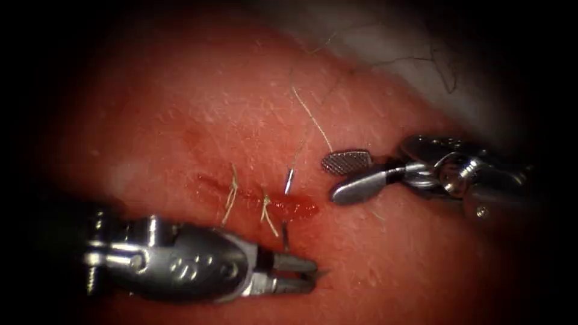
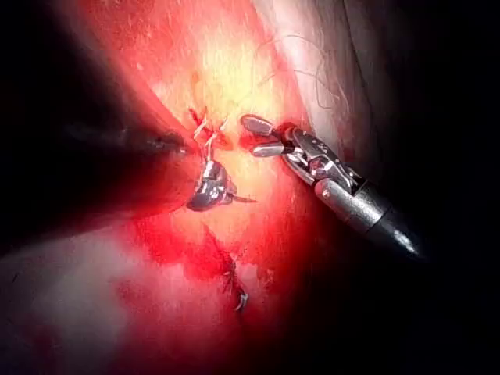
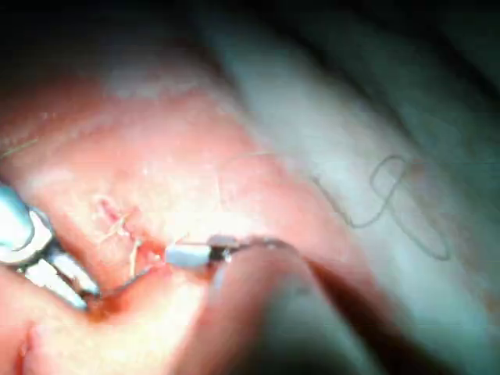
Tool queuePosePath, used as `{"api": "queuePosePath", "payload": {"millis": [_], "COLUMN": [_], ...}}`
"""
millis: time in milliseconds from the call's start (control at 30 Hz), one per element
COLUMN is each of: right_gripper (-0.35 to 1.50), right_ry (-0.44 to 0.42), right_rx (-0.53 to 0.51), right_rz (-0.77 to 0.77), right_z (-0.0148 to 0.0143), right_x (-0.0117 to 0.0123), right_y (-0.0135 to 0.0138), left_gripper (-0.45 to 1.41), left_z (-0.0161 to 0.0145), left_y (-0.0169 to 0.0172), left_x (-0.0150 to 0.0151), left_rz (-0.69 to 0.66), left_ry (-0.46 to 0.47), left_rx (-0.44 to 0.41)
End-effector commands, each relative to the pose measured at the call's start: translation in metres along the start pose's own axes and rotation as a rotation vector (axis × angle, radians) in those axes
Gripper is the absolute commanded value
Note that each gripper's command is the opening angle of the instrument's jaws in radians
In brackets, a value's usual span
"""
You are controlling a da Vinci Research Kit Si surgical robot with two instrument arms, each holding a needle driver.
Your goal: Wound Closure
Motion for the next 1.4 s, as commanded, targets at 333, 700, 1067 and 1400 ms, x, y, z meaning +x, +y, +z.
{"api": "queuePosePath", "payload": {"millis": [333, 700, 1067, 1400], "right_gripper": [1.31, 1.33, 1.3, 1.26], "right_ry": [0.0, -0.009, -0.017, -0.015], "right_rx": [0.004, 0.019, 0.055, 0.079], "right_rz": [0.022, 0.083, 0.184, 0.416], "right_z": [0.0007, -0.001, -0.0038, -0.0041], "right_x": [-0.0003, 0.0001, 0.0032, 0.0041], "right_y": [0.0001, -0.0007, -0.005, -0.0072], "left_gripper": [-0.35, -0.35, -0.35, -0.35], "left_z": [0.0001, -0.0045, -0.0041, -0.0018], "left_y": [0.0028, -0.0028, -0.004, -0.0026], "left_x": [0.0025, 0.0087, 0.01, 0.0061], "left_rz": [-0.036, 0.463, 0.585, 0.637], "left_ry": [0.116, 0.024, -0.025, -0.053], "left_rx": [-0.149, 0.138, 0.225, 0.252]}}
